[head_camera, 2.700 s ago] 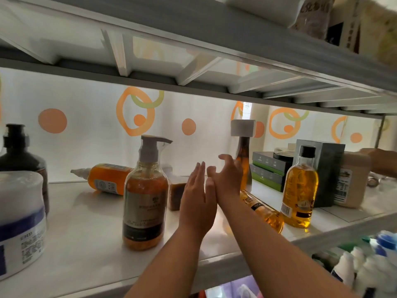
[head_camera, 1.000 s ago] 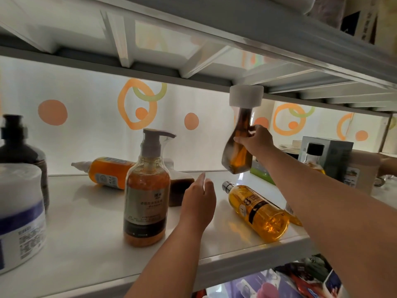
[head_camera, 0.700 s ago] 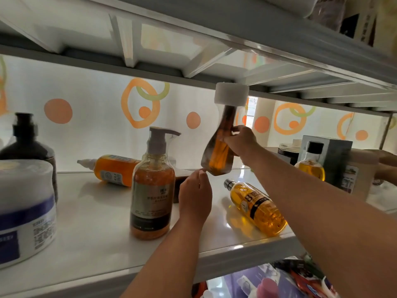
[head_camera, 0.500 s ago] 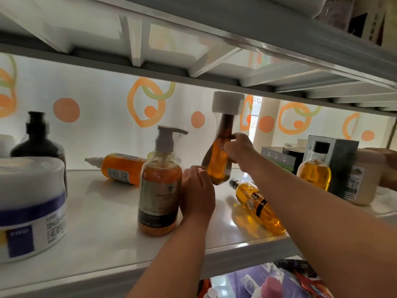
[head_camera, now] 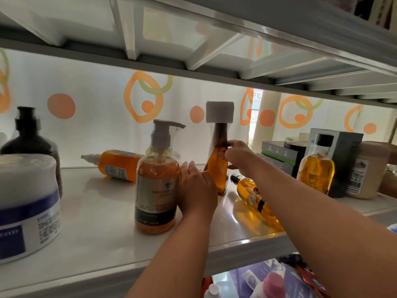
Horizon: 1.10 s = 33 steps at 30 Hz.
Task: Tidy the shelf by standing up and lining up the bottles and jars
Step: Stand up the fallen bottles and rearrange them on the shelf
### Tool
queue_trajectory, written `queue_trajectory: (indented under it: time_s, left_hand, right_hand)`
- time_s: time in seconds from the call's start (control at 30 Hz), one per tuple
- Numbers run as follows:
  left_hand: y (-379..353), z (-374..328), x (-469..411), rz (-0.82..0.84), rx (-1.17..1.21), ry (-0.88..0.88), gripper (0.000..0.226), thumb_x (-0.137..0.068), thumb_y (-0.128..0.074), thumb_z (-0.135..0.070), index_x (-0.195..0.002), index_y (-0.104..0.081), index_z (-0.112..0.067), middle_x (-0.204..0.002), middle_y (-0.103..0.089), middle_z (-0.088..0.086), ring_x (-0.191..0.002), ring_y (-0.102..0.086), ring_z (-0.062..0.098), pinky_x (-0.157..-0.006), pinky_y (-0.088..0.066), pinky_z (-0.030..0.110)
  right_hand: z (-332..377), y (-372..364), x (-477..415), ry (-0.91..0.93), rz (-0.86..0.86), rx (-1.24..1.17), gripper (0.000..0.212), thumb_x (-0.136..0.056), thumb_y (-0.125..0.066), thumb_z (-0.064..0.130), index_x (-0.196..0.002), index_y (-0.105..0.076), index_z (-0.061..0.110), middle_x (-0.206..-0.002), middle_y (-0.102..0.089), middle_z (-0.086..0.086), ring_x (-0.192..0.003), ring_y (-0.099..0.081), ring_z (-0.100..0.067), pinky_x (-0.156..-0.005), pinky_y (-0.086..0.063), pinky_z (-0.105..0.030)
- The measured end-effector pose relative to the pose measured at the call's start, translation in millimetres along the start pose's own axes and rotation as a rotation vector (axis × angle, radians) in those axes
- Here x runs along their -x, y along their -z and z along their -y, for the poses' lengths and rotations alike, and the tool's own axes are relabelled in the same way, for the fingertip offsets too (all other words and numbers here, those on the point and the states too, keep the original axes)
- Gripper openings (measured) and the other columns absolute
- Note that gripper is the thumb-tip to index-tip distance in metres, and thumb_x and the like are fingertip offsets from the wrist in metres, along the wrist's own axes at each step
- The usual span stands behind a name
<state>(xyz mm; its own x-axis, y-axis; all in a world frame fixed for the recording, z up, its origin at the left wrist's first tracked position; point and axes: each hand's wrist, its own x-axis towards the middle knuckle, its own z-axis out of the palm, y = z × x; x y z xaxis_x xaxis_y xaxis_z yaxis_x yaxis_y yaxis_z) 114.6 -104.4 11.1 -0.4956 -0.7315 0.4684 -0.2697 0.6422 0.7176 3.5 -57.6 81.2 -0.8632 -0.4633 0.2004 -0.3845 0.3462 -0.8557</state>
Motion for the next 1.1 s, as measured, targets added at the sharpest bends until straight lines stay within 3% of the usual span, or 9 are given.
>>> queue_trajectory:
  time_s: [0.23, 0.33, 0.47, 0.57, 0.67, 0.77, 0.87, 0.97, 1.1]
  left_hand:
    - [-1.0, 1.6, -0.5, 0.041, -0.100, -0.002, 0.047, -0.098, -0.036, -0.027, -0.143, -0.036, -0.015, -0.155, -0.027, 0.003, -0.144, -0.015, 0.020, -0.113, -0.026, 0.037]
    - [0.2, 2.2, 0.0, 0.039, -0.086, -0.003, 0.046, -0.097, -0.039, -0.023, -0.143, -0.037, -0.014, -0.154, -0.028, 0.003, -0.144, -0.017, 0.020, -0.113, -0.024, 0.034]
    - [7.0, -1.3, 4.2, 0.035, -0.137, -0.035, 0.040, -0.098, -0.039, -0.020, -0.137, -0.047, -0.010, -0.152, -0.034, 0.006, -0.144, -0.019, 0.022, -0.116, -0.019, 0.033]
    - [4.3, -0.5, 2.9, 0.038, -0.193, -0.067, 0.044, -0.098, -0.038, -0.023, -0.141, -0.041, -0.016, -0.153, -0.031, 0.004, -0.144, -0.016, 0.022, -0.117, -0.015, 0.036]
    - [-3.4, 1.8, -1.0, 0.102, -0.278, -0.091, 0.050, -0.097, -0.038, -0.029, -0.146, -0.031, -0.027, -0.159, -0.016, 0.003, -0.147, -0.004, 0.025, -0.118, -0.013, 0.043]
    - [-7.1, 1.5, -1.0, 0.182, -0.349, -0.115, 0.057, -0.095, -0.040, -0.031, -0.149, -0.021, -0.035, -0.160, -0.001, 0.006, -0.147, 0.009, 0.029, -0.117, -0.004, 0.049]
    - [-6.3, 1.9, -1.4, 0.207, -0.330, -0.124, 0.060, -0.092, -0.039, -0.031, -0.148, -0.019, -0.038, -0.160, 0.004, 0.007, -0.146, 0.016, 0.030, -0.116, 0.002, 0.051]
    - [-3.7, 3.4, -1.8, 0.244, -0.267, -0.126, 0.064, -0.090, -0.043, -0.030, -0.147, -0.019, -0.043, -0.160, 0.005, 0.005, -0.146, 0.017, 0.028, -0.116, -0.001, 0.050]
    - [-2.2, 3.2, -1.5, 0.227, -0.226, -0.128, 0.058, -0.091, -0.043, -0.032, -0.145, -0.025, -0.045, -0.160, 0.001, 0.003, -0.146, 0.014, 0.026, -0.117, -0.004, 0.049]
  right_hand:
    - [-2.6, -1.4, -1.1, 0.014, 0.025, 0.058, 0.044, -0.096, -0.044, 0.004, -0.138, -0.038, 0.016, -0.123, -0.052, -0.008, -0.096, -0.046, -0.020, -0.076, -0.044, -0.026]
    - [-3.2, 0.4, -0.4, 0.012, 0.051, 0.062, 0.043, -0.097, -0.040, 0.004, -0.139, -0.038, 0.015, -0.114, -0.052, -0.005, -0.093, -0.048, -0.019, -0.070, -0.045, -0.021]
    - [-3.5, 5.0, -0.9, -0.008, 0.090, 0.018, 0.046, -0.097, -0.041, 0.005, -0.140, -0.038, 0.019, -0.128, -0.052, -0.008, -0.101, -0.050, -0.023, -0.081, -0.045, -0.029]
    - [1.7, 6.8, -0.5, -0.024, 0.119, -0.009, 0.050, -0.095, -0.045, 0.004, -0.141, -0.035, 0.019, -0.132, -0.049, -0.010, -0.119, -0.050, -0.030, -0.095, -0.047, -0.036]
    - [8.4, 1.9, 2.6, -0.008, 0.155, -0.027, 0.057, -0.088, -0.061, 0.021, -0.137, -0.033, 0.017, -0.125, -0.047, -0.006, -0.113, -0.047, -0.025, -0.089, -0.042, -0.034]
    - [6.8, -13.2, 5.4, 0.024, 0.031, 0.035, 0.074, -0.079, -0.070, 0.043, -0.136, -0.030, 0.018, -0.124, -0.047, -0.003, -0.113, -0.048, -0.025, -0.092, -0.044, -0.035]
    - [-2.0, -26.1, 6.3, 0.043, -0.144, 0.088, 0.067, -0.080, -0.070, 0.035, -0.131, -0.031, 0.016, -0.127, -0.051, -0.007, -0.114, -0.053, -0.029, -0.097, -0.046, -0.040]
    - [-6.8, -27.4, 5.2, 0.049, -0.113, 0.057, 0.059, -0.083, -0.066, 0.030, -0.130, -0.032, 0.018, -0.125, -0.053, -0.007, -0.112, -0.053, -0.029, -0.099, -0.046, -0.042]
    - [-5.4, -31.4, 5.9, 0.024, -0.121, 0.048, 0.067, -0.081, -0.066, 0.035, -0.136, -0.030, 0.023, -0.128, -0.051, -0.007, -0.115, -0.052, -0.031, -0.102, -0.045, -0.045]
